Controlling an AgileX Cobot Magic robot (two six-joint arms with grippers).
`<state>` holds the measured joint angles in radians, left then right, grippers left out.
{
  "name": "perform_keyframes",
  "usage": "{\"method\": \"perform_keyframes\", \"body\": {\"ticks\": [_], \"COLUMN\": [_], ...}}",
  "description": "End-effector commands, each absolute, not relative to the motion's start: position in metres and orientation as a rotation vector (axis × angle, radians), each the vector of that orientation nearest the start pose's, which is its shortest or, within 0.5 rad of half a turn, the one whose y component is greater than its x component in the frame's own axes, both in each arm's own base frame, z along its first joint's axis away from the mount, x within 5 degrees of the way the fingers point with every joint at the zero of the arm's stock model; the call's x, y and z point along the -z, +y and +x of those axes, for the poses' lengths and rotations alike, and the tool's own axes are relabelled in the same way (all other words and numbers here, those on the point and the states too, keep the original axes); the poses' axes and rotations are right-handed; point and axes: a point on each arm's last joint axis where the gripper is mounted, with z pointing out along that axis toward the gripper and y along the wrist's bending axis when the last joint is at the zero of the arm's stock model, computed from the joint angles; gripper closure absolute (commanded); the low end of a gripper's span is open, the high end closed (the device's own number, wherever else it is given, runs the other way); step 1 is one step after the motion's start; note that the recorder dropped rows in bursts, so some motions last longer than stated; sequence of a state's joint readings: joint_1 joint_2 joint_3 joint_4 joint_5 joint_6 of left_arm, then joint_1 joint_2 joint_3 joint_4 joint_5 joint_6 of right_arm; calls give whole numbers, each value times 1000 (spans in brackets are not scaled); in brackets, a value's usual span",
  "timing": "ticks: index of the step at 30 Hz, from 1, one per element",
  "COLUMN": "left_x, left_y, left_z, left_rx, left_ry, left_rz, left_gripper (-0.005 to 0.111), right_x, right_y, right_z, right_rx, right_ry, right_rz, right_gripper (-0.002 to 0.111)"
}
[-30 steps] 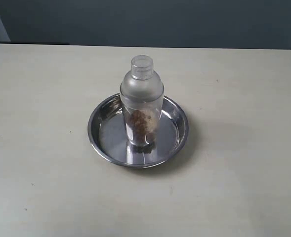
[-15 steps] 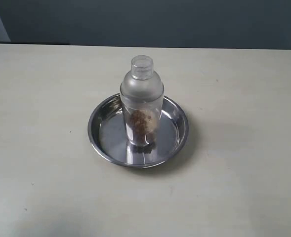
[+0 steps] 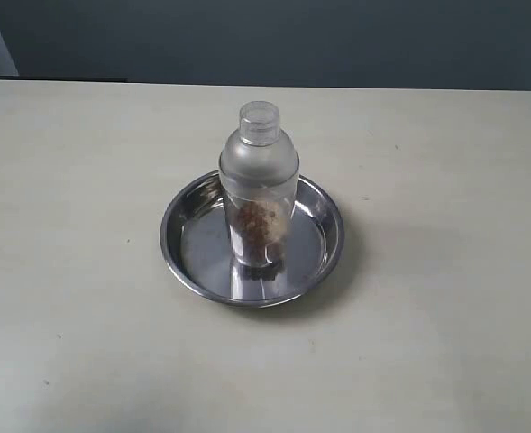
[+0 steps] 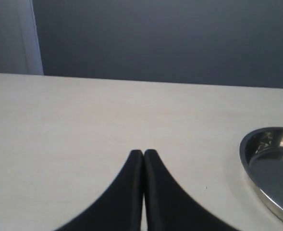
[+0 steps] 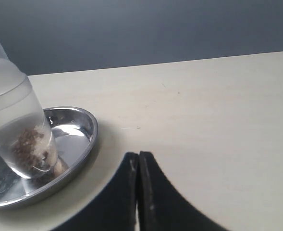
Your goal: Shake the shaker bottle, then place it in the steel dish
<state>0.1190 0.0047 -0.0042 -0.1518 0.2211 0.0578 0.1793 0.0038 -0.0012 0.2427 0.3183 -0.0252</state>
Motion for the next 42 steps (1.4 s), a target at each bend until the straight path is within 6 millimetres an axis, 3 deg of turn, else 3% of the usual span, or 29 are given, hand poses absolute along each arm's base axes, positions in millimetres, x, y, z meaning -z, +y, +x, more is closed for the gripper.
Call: {"method": "perform_keyframes", "body": {"ticks": [1,8,42], "left_x": [-197,-197,-197], "left_y": [4,6,6], "left_z": [56,56,56], "left_rx": [-9,-92,-114], "left_ry": [1657,1663,1664], "left_rz": [-145,-82,-65], "left_gripper": [106,106,106], "right_x": [-186,-186,-186], "right_y": [16,16,16], "right_z": [52,52,52], "right_rx": [-337,-337,-337], "right_ry": [1795,1795,1795], "right_rz": [-35,-35,-35], "right_gripper": [109,109,109]}}
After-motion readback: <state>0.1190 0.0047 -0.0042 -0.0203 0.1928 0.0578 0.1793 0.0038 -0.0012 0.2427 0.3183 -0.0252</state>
